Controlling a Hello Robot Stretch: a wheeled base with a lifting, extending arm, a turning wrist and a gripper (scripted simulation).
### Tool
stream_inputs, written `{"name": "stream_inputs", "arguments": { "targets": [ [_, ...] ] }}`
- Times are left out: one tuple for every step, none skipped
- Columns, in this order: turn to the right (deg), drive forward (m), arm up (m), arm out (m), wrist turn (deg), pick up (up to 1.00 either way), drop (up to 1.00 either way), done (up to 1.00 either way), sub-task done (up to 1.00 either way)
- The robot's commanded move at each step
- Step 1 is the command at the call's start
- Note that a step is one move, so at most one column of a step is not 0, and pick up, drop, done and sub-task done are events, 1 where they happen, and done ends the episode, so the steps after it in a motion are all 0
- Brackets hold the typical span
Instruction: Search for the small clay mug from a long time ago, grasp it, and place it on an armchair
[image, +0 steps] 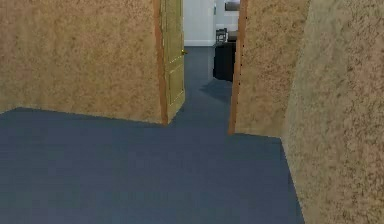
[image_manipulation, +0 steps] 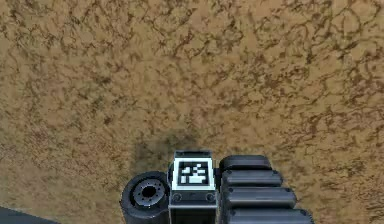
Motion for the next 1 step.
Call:
{"name": "stream_inputs", "arguments": {
  "targets": [
    [0.0,1.00,0.00,0.00,0.0,0.00,0.00,0.00,0.00]
  ]
}}
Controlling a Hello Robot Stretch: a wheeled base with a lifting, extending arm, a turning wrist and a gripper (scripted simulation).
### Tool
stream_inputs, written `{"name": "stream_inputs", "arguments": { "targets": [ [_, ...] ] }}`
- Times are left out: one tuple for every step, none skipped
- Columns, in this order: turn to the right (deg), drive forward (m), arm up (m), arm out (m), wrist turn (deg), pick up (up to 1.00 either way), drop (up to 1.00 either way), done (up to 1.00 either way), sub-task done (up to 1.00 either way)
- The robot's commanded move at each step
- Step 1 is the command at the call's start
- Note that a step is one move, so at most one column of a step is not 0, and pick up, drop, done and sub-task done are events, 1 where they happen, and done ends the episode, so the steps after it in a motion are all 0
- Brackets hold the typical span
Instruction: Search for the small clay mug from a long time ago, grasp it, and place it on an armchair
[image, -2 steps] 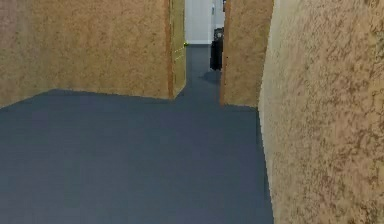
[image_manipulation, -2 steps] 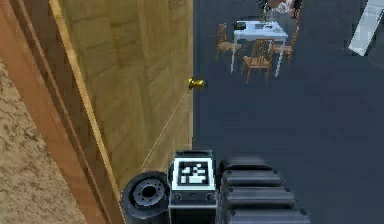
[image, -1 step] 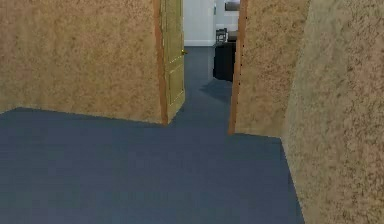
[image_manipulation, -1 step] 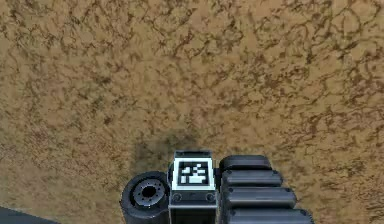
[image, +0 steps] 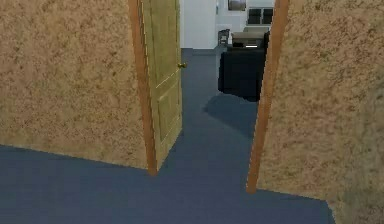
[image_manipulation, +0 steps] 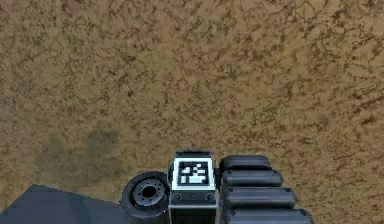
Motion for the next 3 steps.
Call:
{"name": "stream_inputs", "arguments": {
  "targets": [
    [0.0,1.00,0.00,0.00,0.0,0.00,0.00,0.00,0.00],
    [3.0,0.00,0.00,0.00,0.0,0.00,0.00,0.00,0.00],
    [0.0,0.75,0.00,0.00,0.0,0.00,0.00,0.00,0.00]
  ]
}}
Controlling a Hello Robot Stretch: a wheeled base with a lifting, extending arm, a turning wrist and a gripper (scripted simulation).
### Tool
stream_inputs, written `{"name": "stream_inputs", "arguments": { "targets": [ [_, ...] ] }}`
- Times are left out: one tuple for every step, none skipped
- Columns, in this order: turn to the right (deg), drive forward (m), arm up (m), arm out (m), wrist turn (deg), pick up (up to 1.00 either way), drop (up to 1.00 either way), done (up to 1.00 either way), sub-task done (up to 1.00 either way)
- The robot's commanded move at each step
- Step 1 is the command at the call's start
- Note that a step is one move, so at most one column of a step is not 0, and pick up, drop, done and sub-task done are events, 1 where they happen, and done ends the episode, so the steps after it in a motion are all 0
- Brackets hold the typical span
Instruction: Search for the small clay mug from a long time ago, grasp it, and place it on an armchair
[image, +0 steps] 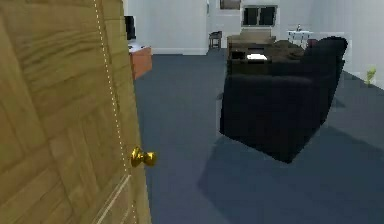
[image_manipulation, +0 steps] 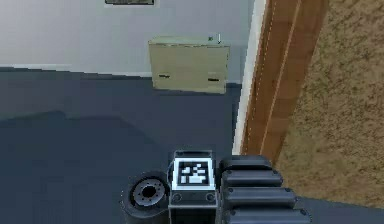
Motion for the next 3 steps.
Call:
{"name": "stream_inputs", "arguments": {
  "targets": [
    [33.0,0.00,0.00,0.00,0.0,0.00,0.00,0.00,0.00],
    [0.0,0.80,0.00,0.00,0.0,0.00,0.00,0.00,0.00],
    [-45.0,0.00,0.00,0.00,0.0,0.00,0.00,0.00,0.00]
  ]
}}
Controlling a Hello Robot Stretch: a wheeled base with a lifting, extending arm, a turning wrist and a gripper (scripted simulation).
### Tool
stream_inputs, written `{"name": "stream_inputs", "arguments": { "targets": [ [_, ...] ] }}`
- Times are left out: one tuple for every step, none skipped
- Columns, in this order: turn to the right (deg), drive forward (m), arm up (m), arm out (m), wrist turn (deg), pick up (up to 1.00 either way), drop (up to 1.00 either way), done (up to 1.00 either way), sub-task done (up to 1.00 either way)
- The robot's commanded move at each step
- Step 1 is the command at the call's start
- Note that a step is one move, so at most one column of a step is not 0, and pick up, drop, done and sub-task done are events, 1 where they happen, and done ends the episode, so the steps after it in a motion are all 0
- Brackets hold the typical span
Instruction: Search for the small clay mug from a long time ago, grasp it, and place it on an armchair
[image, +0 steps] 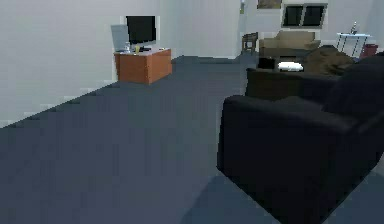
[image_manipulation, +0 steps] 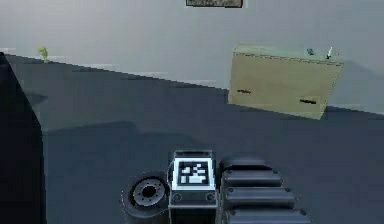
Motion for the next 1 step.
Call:
{"name": "stream_inputs", "arguments": {
  "targets": [
    [0.0,0.70,0.00,0.00,0.0,0.00,0.00,0.00,0.00]
  ]
}}
